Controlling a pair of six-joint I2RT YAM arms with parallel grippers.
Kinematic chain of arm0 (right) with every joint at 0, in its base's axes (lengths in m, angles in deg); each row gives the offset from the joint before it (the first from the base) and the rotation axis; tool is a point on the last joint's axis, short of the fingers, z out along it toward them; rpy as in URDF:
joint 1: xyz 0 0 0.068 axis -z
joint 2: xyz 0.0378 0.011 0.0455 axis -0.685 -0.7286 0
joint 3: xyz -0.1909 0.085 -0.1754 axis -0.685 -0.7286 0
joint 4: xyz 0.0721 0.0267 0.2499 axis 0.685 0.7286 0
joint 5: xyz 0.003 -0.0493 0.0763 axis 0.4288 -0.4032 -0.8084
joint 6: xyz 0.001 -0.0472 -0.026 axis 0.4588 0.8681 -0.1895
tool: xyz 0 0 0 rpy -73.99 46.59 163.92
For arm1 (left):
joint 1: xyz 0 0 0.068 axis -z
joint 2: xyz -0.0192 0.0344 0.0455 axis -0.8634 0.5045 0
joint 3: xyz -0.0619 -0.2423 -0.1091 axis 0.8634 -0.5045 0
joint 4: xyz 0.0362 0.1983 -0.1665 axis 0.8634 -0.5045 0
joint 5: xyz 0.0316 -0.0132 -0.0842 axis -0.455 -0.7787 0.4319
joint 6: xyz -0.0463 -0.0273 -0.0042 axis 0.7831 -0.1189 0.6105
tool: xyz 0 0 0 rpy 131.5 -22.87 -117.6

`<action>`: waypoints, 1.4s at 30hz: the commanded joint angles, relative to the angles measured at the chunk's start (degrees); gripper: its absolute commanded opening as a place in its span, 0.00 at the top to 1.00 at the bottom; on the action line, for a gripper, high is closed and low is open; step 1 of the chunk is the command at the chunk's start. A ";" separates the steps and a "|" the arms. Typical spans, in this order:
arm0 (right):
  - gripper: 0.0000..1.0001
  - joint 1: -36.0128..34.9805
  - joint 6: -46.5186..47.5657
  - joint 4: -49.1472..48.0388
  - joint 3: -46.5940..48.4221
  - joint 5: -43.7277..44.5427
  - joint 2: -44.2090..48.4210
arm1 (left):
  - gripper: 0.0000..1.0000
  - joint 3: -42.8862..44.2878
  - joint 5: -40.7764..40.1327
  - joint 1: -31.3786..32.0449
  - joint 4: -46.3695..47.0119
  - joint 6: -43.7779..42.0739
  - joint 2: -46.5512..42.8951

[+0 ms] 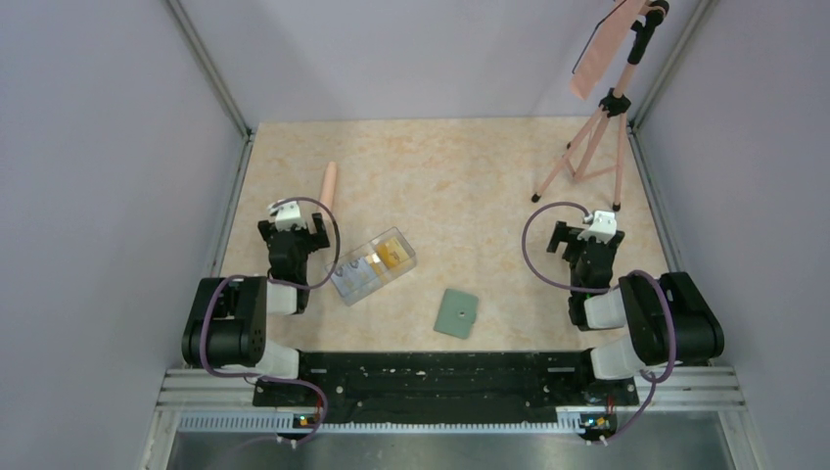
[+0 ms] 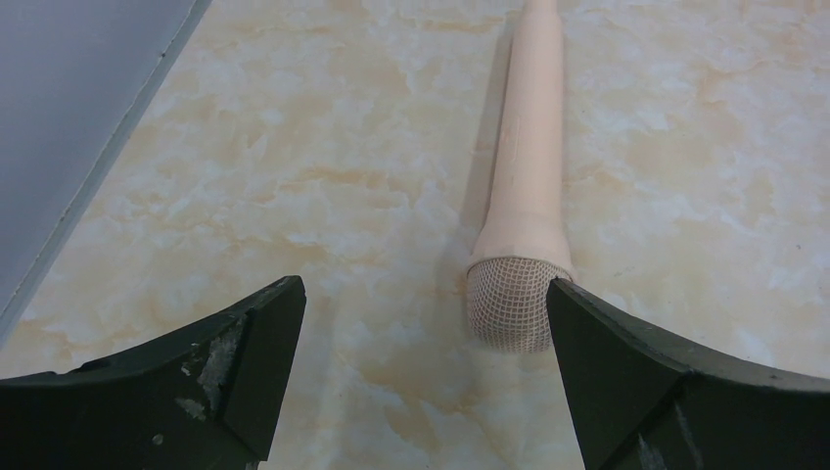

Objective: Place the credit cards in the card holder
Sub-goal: Reset both arms

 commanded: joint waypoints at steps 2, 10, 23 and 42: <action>0.01 0.58 -0.69 -2.22 2.06 0.24 0.31 | 0.01 0.01 -0.11 -0.17 6.36 -0.18 0.36; 0.01 0.50 -0.64 -2.24 2.05 0.23 0.31 | 0.01 0.19 -0.16 -0.25 5.96 -0.09 0.32; 0.01 0.50 -0.68 -2.24 2.05 0.23 0.30 | 0.01 0.34 -0.15 -0.18 5.52 0.00 0.24; 0.01 0.55 -0.65 -2.24 2.04 0.23 0.32 | 0.01 0.53 -0.10 -0.22 5.30 0.00 0.43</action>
